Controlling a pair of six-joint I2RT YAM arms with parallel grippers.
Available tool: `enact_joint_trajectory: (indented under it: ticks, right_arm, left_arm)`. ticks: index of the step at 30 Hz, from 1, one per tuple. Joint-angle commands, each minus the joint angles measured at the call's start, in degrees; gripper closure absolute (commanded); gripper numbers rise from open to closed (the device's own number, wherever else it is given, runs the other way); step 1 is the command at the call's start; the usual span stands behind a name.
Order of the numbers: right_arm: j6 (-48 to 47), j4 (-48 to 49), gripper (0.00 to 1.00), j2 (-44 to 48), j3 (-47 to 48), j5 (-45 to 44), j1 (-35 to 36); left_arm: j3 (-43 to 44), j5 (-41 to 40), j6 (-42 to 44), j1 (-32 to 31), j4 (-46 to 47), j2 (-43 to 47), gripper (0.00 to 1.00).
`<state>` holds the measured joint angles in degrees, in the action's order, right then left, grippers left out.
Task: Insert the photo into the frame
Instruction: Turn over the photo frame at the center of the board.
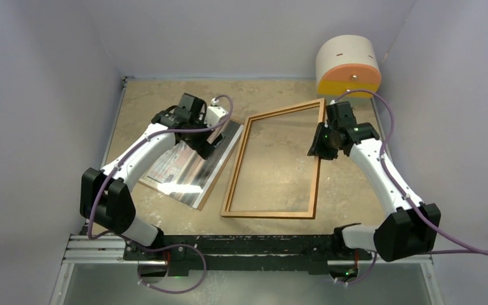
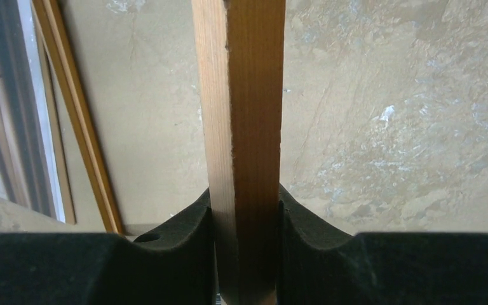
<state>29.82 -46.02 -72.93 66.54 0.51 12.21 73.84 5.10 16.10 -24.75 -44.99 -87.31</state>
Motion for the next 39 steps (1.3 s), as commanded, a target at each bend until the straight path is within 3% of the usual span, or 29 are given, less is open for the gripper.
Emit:
enact_joint_trajectory:
  ticks: [1, 10, 21, 39]
  right_arm:
    - [-0.92, 4.43, 0.68, -1.22, -0.27, -1.96, 0.03]
    - [-1.99, 9.18, 0.71, -7.68, -2.0, -1.14, 0.46]
    - [-1.22, 11.69, 0.72, -18.08, 1.38, -4.0, 9.89]
    - [-4.51, 13.27, 0.74, -31.53, 2.33, -15.04, 10.1]
  left_arm:
    - [-0.97, 0.12, 1.65, 3.92, 1.75, 1.38, 0.0]
    - [-4.98, 1.22, 4.84, 11.05, 3.22, 2.82, 0.0]
    - [-9.43, 1.42, 5.73, 11.92, 3.87, 4.2, 0.0]
    - [-17.11, -4.93, 10.28, 12.01, 9.34, 4.02, 0.0]
